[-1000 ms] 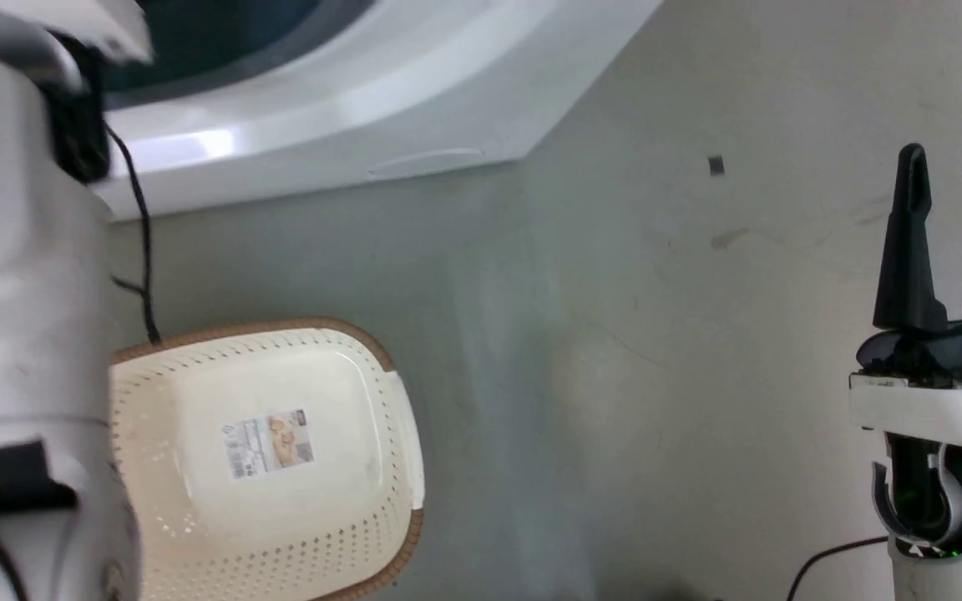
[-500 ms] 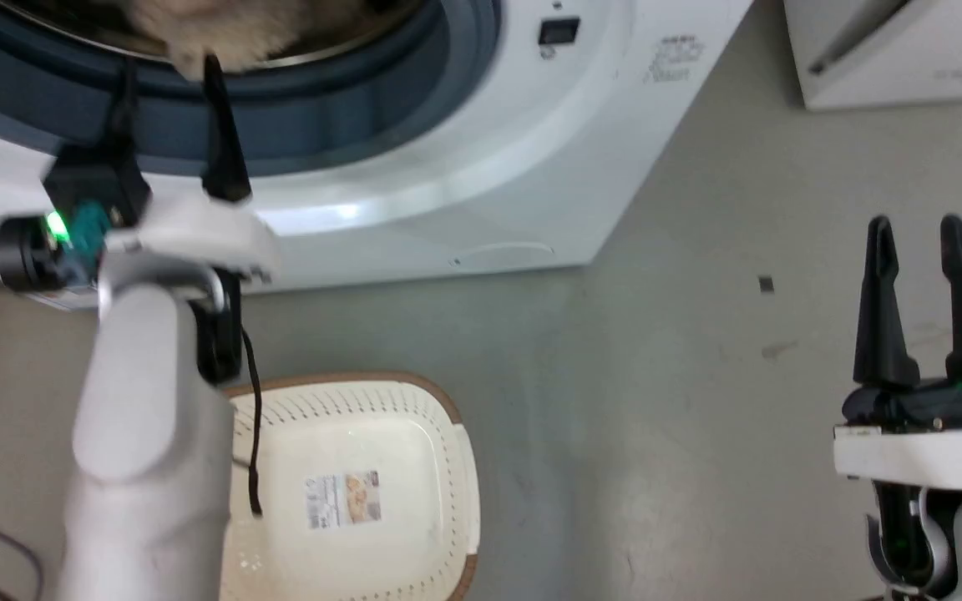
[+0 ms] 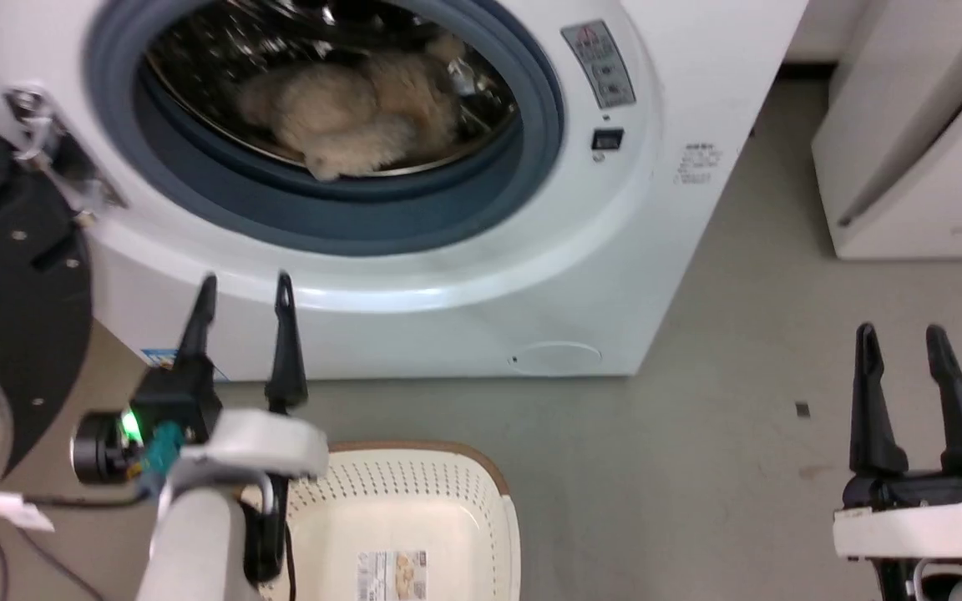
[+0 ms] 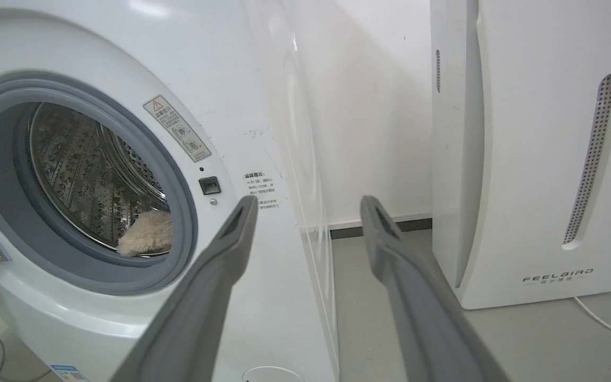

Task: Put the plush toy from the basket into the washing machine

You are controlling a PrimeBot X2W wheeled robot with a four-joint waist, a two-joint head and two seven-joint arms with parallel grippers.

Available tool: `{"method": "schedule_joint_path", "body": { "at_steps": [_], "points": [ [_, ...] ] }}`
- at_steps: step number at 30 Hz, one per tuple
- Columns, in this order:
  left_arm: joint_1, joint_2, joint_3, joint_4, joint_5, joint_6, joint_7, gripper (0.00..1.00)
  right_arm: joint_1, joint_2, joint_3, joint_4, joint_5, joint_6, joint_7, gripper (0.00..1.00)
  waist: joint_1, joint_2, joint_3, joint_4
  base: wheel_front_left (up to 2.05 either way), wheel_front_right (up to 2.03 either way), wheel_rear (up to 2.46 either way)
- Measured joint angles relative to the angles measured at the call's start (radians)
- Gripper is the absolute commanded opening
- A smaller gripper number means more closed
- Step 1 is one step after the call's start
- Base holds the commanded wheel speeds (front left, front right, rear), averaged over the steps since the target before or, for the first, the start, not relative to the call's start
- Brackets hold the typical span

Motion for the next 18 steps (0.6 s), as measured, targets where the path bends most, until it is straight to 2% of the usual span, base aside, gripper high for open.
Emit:
{"method": "schedule_joint_path", "body": {
  "at_steps": [8, 18],
  "points": [
    [0.172, -0.003, -0.025, -0.055, 0.0, 0.011, 0.0, 1.0, 0.06, 0.0, -0.004, 0.021, -0.016, 0.0, 0.0, 1.0, -0.0001, 0.0, -0.093, 0.034, 0.0, 0.0, 0.0],
    [0.255, -0.003, -0.041, -0.061, -0.011, 0.034, 0.0, 1.0, 0.135, 0.0, -0.003, 0.043, -0.023, 0.0, 0.0, 1.0, -0.0001, 0.0, -0.166, 0.047, 0.0, 0.0, 0.0]
  ]
}}
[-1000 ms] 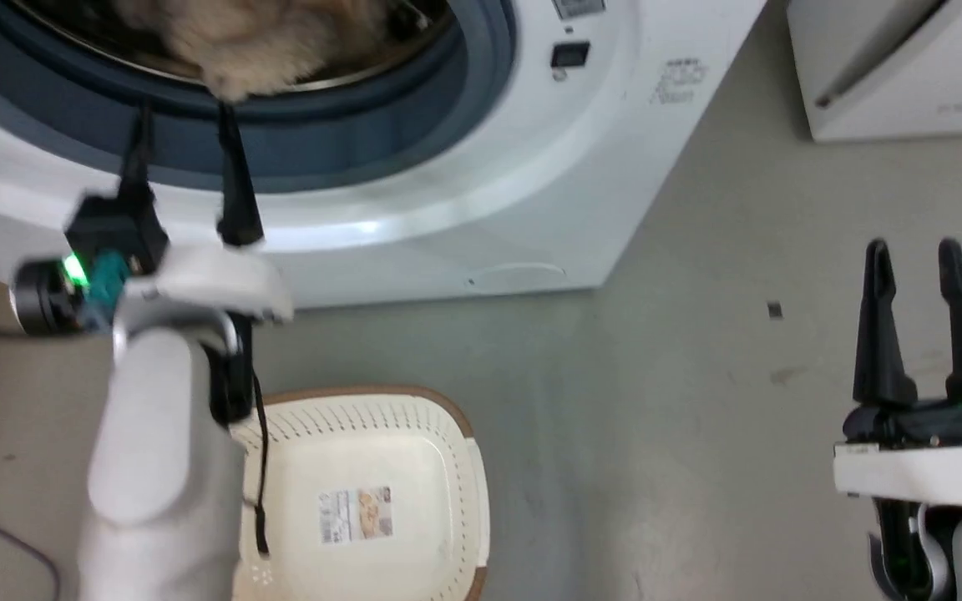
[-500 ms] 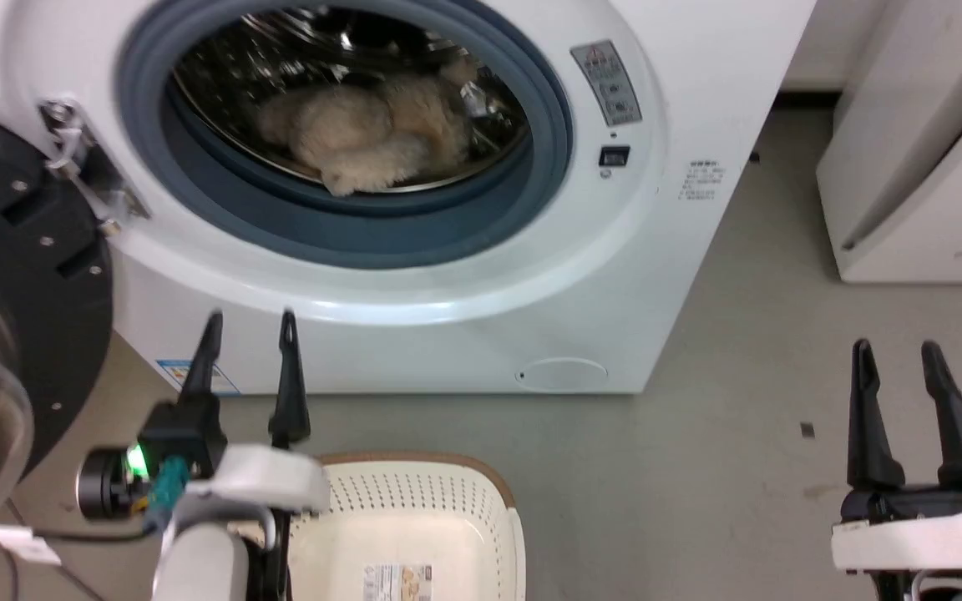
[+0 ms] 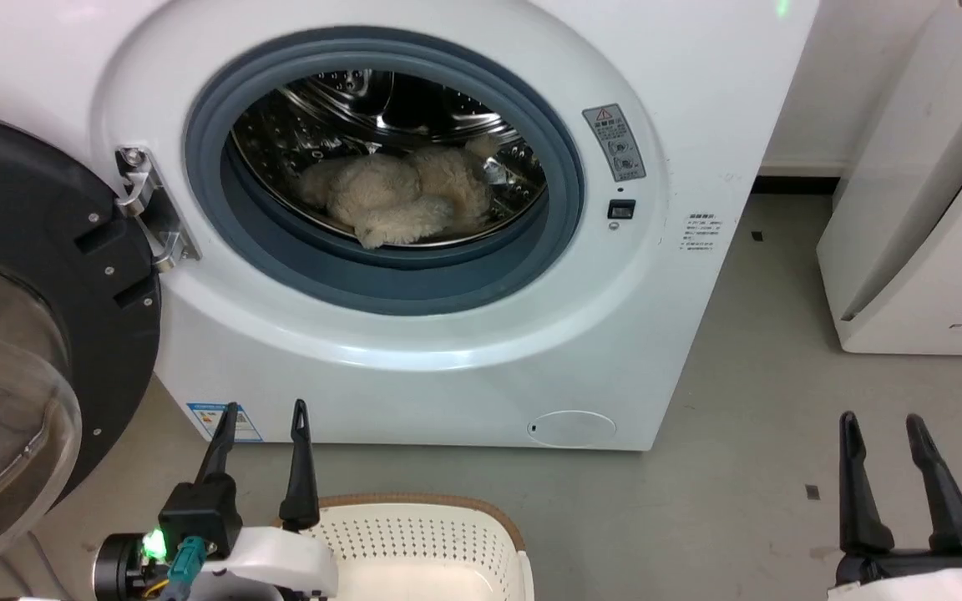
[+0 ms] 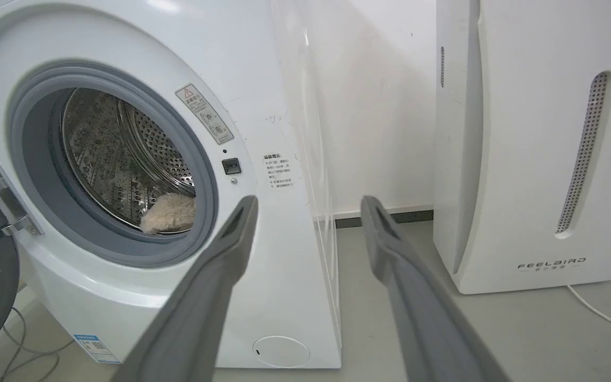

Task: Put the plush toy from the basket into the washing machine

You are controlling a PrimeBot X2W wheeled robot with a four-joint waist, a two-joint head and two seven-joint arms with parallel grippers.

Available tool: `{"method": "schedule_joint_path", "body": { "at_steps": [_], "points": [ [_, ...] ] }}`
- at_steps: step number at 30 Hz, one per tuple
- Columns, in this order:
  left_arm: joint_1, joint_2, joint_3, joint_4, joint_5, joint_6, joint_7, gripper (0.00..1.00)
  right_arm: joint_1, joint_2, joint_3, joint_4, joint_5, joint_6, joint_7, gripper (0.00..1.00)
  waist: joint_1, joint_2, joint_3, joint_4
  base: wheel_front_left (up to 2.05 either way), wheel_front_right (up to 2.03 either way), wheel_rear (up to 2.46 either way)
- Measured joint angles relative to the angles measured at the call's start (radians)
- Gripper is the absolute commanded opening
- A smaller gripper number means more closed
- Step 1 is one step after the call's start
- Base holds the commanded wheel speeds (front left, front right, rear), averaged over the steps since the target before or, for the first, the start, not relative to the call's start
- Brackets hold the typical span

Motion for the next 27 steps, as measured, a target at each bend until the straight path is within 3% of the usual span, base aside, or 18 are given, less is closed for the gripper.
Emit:
{"method": "schedule_joint_path", "body": {
  "at_steps": [2, 3, 27],
  "points": [
    [0.005, 0.0, -0.003, 0.0, -0.009, 0.002, 0.0, 1.0, 0.008, 0.0, 0.001, 0.001, 0.001, 0.0, 0.0, 1.0, 0.0001, 0.0, -0.006, -0.002, 0.0, 0.0, 0.0],
    [0.006, 0.0, -0.004, -0.001, -0.015, 0.003, 0.0, 0.0, 0.01, 0.0, 0.002, 0.001, 0.001, 0.0, 0.0, 0.0, 0.0, -0.0001, -0.007, -0.003, 0.0, 0.0, 0.0],
    [0.006, -0.001, -0.001, -0.021, -0.007, -0.002, 0.037, 0.0, 0.006, 0.0, 0.016, 0.001, -0.027, 0.0, 0.036, 0.0, 0.0001, 0.0, -0.013, -0.008, 0.0, 0.0, 0.0]
  ]
}}
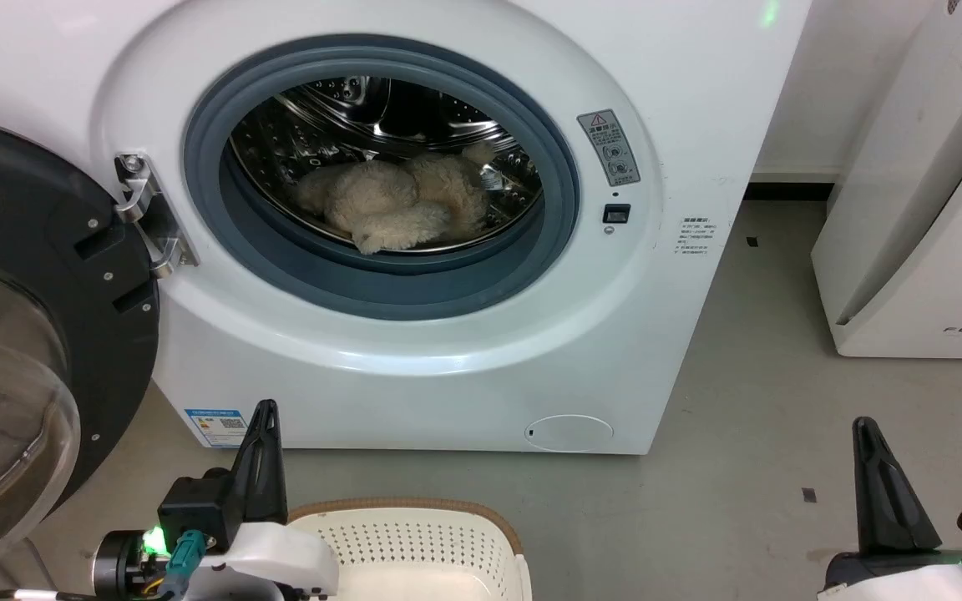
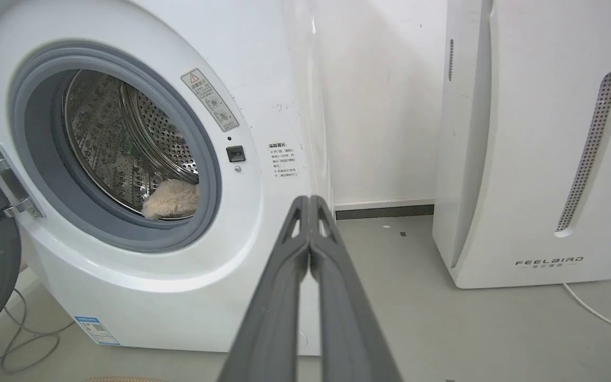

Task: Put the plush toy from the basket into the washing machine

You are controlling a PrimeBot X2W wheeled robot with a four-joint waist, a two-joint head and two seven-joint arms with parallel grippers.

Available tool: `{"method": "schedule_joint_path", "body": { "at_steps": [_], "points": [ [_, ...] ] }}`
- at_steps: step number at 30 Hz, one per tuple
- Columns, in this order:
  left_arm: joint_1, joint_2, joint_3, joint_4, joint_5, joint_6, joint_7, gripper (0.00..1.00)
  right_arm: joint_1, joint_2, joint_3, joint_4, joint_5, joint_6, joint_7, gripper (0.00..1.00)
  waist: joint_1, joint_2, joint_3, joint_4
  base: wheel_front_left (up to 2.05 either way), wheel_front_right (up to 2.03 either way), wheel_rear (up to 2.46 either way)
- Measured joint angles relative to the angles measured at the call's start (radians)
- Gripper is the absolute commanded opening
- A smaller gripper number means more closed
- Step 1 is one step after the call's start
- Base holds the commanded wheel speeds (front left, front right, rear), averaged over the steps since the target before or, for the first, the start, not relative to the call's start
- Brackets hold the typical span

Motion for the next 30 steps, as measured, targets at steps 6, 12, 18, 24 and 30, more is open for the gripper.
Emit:
{"method": "schedule_joint_path", "body": {
  "at_steps": [6, 12, 18, 24, 30],
  "points": [
    [0.0, 0.0, 0.001, -0.007, 0.002, -0.006, 0.013, 0.0, -0.001, 0.0, 0.004, 0.0, -0.009, 0.0, 0.011, 0.0, 0.0, 0.0, -0.002, -0.002, 0.0, 0.0, 0.0],
    [0.0, 0.0, 0.002, -0.016, 0.009, -0.008, 0.026, 0.0, -0.002, 0.0, 0.009, 0.0, -0.02, 0.0, 0.027, 0.0, 0.0, 0.0, -0.003, -0.003, 0.0, 0.0, 0.0],
    [0.0, 0.0, 0.005, -0.025, 0.012, -0.015, 0.036, 0.0, -0.009, 0.0, 0.014, 0.001, -0.037, 0.0, 0.04, 0.0, 0.0001, 0.0, -0.005, -0.005, 0.0, 0.0, 0.0],
    [0.004, 0.0, 0.007, -0.034, 0.02, -0.017, 0.05, 0.0, -0.01, 0.0, 0.018, 0.001, -0.045, 0.0, 0.052, 0.0, 0.0, 0.0, -0.007, -0.006, 0.0, 0.0, 0.0],
    [0.008, 0.0, 0.008, -0.041, 0.022, -0.018, 0.062, 0.0, -0.012, 0.0, 0.024, 0.001, -0.053, 0.0, 0.062, 0.0, 0.0, 0.0, -0.009, -0.008, 0.0, 0.0, 0.0]
  ]
}}
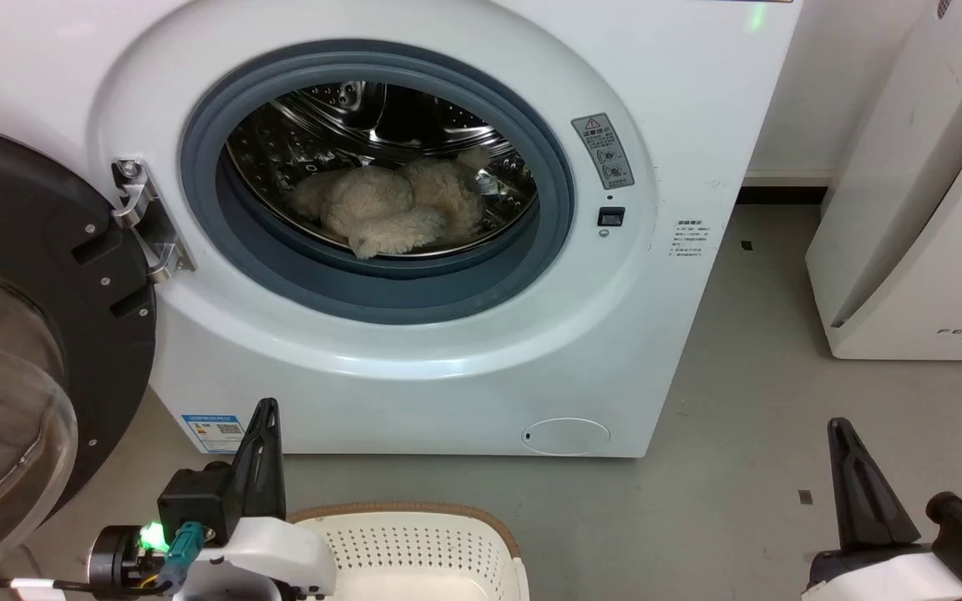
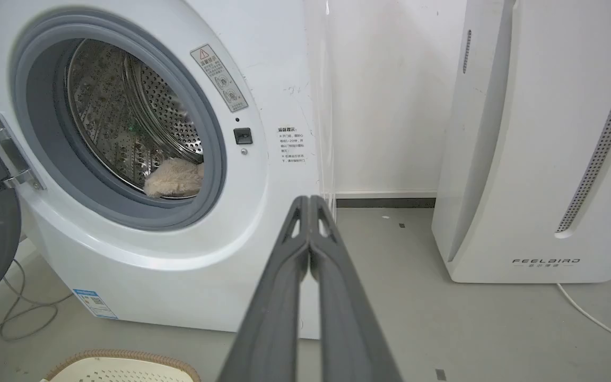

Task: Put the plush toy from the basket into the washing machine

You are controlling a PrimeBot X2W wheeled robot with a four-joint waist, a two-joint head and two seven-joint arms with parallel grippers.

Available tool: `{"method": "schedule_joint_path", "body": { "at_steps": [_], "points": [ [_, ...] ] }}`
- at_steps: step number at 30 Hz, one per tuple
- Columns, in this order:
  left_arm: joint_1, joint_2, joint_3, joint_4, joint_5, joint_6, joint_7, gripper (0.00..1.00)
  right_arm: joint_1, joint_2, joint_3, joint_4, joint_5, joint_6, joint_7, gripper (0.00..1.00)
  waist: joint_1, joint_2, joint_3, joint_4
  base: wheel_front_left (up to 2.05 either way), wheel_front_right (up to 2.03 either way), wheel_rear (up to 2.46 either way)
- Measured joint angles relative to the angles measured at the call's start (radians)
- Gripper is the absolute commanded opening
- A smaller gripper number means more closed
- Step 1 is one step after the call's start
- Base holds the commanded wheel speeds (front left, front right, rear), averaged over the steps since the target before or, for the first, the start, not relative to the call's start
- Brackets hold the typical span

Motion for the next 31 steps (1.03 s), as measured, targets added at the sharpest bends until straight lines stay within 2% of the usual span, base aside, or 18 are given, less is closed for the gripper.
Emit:
{"method": "schedule_joint_path", "body": {
  "at_steps": [31],
  "points": [
    [0.008, 0.0, 0.007, -0.043, 0.019, -0.018, 0.061, 0.0, -0.021, 0.0, 0.024, 0.002, -0.06, 0.0, 0.063, 0.0, 0.0, 0.0, -0.009, -0.008, 0.0, 0.0, 0.0]
  ]
}}
